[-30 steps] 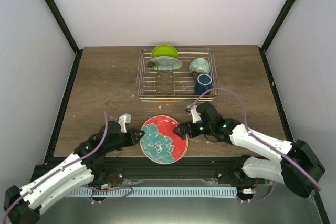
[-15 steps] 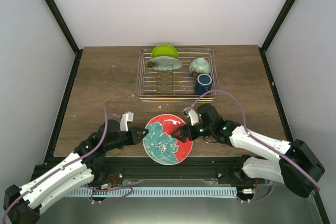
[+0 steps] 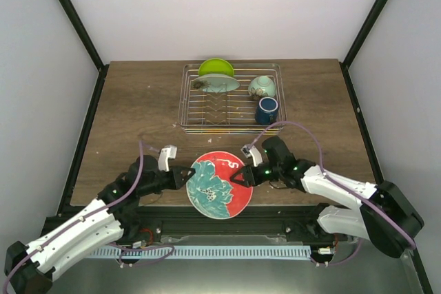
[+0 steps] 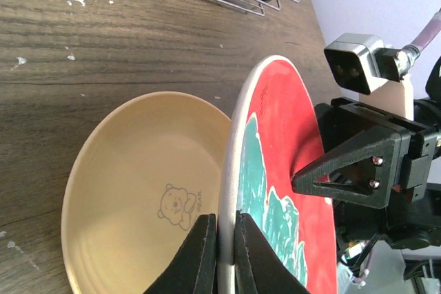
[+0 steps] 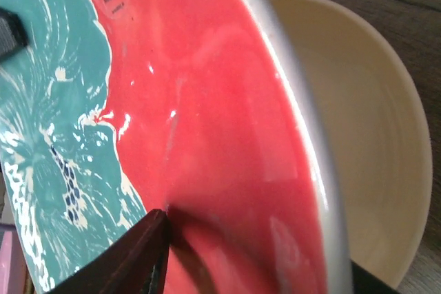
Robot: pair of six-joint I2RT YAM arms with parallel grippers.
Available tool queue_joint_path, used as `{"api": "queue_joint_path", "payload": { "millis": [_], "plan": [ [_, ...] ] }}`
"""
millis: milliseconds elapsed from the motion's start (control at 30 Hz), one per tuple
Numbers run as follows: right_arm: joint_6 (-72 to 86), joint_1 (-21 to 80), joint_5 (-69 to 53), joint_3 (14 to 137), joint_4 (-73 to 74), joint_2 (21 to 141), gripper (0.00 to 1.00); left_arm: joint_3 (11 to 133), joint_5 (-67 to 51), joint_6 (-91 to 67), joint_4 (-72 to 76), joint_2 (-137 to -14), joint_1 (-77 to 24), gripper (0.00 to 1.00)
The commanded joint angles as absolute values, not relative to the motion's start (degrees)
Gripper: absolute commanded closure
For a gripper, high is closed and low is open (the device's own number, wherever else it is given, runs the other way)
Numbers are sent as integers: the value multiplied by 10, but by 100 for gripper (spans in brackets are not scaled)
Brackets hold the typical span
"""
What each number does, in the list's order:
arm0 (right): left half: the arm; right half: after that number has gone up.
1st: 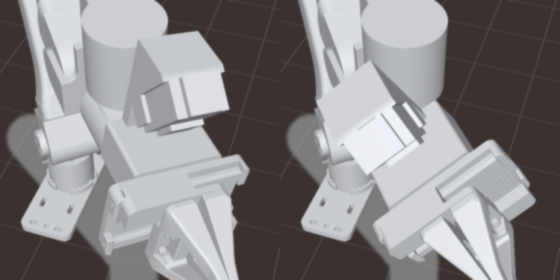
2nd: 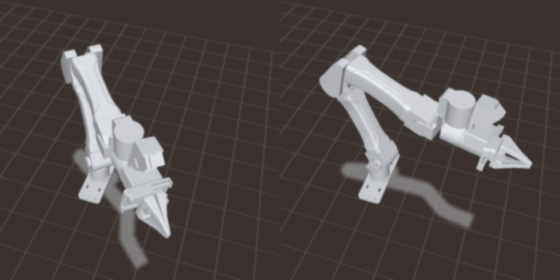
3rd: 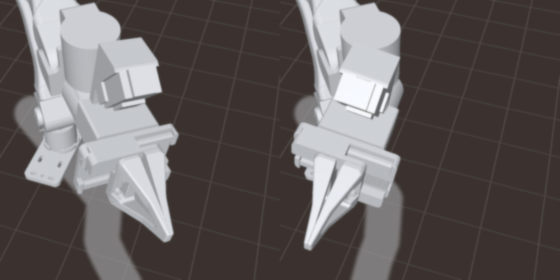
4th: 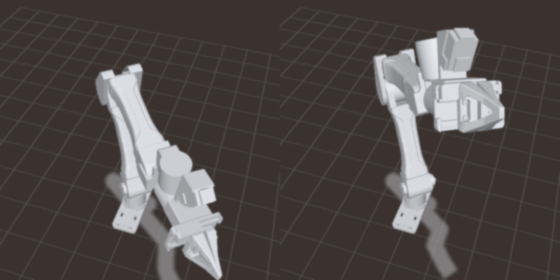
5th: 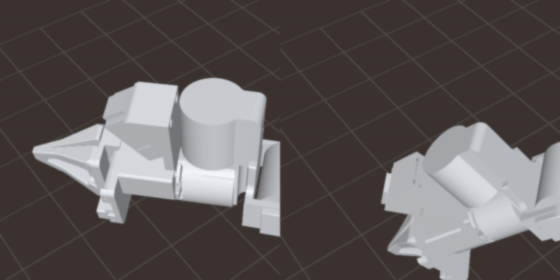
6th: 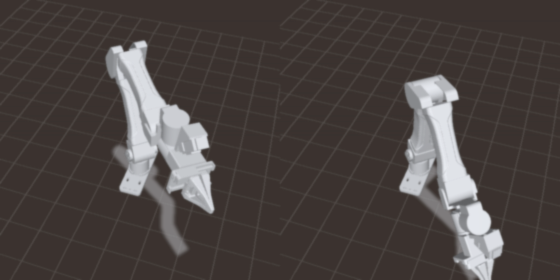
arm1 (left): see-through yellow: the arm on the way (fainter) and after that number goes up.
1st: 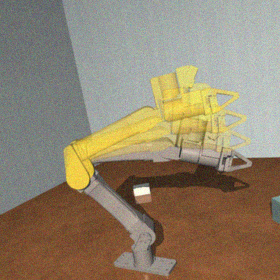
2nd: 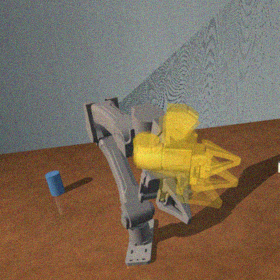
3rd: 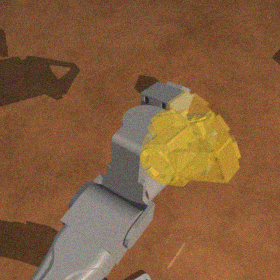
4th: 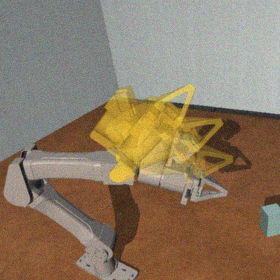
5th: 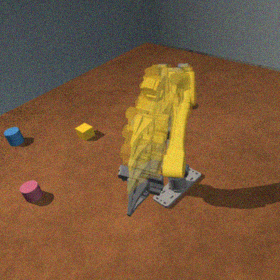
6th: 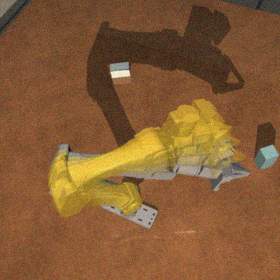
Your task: Load the mixed dishes into the dish rack
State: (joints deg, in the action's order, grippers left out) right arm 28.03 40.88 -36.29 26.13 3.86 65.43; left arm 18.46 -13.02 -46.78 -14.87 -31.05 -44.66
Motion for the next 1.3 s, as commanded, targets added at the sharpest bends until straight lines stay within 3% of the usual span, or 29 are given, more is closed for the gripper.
{"api": "queue_joint_path", "payload": {
  "millis": [0, 133, 300, 533, 600, 700, 967, 1267],
  "plan": [
    [263, 426, -477, 274, -22, 655, 62, 229, -158, -472, 13, -318, -449, 100],
    [256, 426, -472, 278, -12, 656, 82, 226, -152, -468, 15, -333, -448, 97],
    [248, 426, -449, 285, 4, 653, 92, 225, -137, -461, -1, -337, -446, 84],
    [245, 425, -420, 295, 18, 651, 96, 238, -102, -438, -60, -329, -445, 38],
    [245, 426, -413, 298, 22, 651, 98, 243, -92, -431, -81, -329, -445, 21],
    [243, 425, -404, 305, 30, 650, 99, 254, -71, -420, -116, -331, -444, 4],
    [239, 425, -391, 325, 48, 650, 99, 281, -2, -403, -192, -335, -444, 0],
    [169, 425, -313, 411, 144, 640, 99, 395, 209, -371, -385, -401, -444, 0]
  ]
}}
